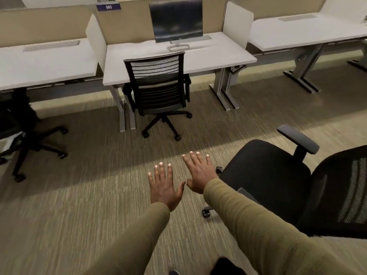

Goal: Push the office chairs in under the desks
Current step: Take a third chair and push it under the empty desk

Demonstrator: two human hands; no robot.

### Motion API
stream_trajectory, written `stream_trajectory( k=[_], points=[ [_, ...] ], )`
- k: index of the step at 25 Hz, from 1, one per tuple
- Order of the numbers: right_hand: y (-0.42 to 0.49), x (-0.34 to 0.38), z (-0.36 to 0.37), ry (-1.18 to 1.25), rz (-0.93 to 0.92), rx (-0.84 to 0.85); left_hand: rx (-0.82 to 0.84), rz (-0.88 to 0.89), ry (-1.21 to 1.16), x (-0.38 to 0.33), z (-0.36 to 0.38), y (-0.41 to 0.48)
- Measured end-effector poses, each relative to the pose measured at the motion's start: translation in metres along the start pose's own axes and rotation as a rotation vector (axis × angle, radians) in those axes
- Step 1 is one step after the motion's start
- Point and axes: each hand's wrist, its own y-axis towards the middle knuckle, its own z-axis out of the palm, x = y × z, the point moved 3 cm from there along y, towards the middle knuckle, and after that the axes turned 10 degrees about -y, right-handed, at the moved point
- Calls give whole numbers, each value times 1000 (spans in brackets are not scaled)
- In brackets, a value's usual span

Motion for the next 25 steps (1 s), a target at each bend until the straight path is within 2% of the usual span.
stream_trajectory(
  k=[5, 9, 13, 16, 20, 25],
  points=[
    [-59, -25, -19, 67, -63, -81, -44, -8, 7, -51, 6, -46],
    [-128, -88, -19, 81, -128, -121, -69, -41, -19, -132, 30, -74],
    [-206, -187, 6, 111, -125, -85, -93, -50, -94, -234, 66, -100],
    [-249, -249, 27, 94, -115, 43, -79, -29, -120, -296, 89, -123],
    [-256, -307, 21, 79, -114, 44, -78, -31, -119, -357, 104, -123],
    [-231, -383, 0, 23, -126, 10, 3, -50, -158, -433, 122, -72]
  ],
)
